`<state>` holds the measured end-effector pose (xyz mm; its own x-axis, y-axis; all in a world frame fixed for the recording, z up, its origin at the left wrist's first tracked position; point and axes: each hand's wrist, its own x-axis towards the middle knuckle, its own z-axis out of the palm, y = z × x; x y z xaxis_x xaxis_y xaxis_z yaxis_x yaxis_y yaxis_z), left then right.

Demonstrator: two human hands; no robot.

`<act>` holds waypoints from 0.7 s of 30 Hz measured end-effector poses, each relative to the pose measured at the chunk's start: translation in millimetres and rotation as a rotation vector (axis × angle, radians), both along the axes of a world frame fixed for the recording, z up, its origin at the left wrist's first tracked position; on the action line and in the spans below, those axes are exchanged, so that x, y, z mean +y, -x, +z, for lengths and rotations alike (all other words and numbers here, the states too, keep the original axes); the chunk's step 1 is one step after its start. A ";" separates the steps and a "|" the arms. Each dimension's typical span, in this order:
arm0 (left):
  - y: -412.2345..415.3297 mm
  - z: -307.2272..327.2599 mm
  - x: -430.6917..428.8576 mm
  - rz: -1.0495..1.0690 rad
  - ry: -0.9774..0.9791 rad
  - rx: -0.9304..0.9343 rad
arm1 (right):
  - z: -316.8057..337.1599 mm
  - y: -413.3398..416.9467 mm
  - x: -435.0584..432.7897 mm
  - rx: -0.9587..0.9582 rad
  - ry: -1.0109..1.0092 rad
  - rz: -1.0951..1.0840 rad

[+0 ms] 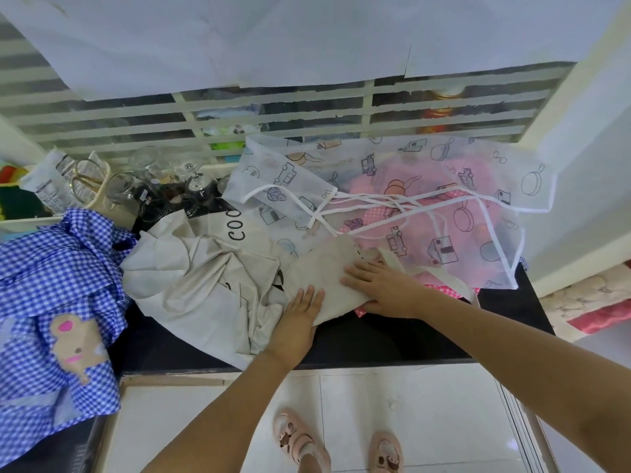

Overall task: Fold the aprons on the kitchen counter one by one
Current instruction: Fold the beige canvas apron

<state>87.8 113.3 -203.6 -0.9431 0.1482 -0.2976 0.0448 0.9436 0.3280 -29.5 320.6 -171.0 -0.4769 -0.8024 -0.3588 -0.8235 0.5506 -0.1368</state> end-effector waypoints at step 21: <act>-21.9 24.8 2.8 0.345 -0.504 -0.357 | -3.1 -68.9 42.1 -0.546 0.498 -0.884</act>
